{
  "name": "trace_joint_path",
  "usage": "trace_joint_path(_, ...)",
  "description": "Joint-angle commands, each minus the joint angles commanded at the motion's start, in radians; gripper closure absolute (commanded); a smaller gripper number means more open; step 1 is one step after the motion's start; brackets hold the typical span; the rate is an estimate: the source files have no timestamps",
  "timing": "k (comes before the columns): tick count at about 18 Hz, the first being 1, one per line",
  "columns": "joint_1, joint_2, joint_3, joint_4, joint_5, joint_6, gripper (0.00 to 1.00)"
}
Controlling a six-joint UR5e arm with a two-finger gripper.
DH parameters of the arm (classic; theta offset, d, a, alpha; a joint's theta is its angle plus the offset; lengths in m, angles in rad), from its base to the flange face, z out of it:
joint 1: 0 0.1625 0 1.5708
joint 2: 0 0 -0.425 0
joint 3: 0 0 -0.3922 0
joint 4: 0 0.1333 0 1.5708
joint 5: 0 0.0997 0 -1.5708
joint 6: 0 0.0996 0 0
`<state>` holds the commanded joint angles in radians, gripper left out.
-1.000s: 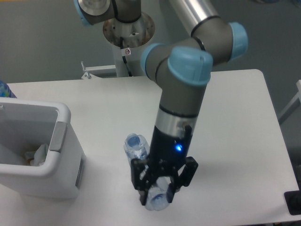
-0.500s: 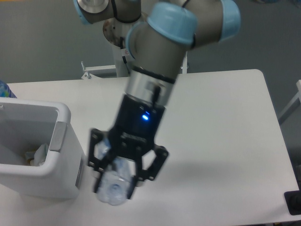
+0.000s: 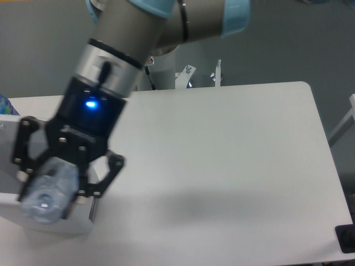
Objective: Place the trash in the trash can
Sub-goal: 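Lift the bottle and carry it over the trash bin, then lower the bottle into the bin and open the gripper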
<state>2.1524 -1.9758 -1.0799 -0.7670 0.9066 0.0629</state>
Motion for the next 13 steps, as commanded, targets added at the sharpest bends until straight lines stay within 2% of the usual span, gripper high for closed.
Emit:
trace_joint_path(6,-0.063,-0.002,-0.040,0.002,0.005,0.008,0.66)
trace_joint_path(9,-0.077,-0.003,-0.064,0.002,0.006,0.015,0.58)
trace_joint_path(10,-0.077,-0.003,-0.074,0.002,0.006,0.027,0.48)
trace_joint_path(12,-0.077,0.000,-0.084,0.002,0.006,0.038,0.06)
trace_joint_path(13,-0.077,0.006,-0.087,0.000,0.009,0.037,0.00)
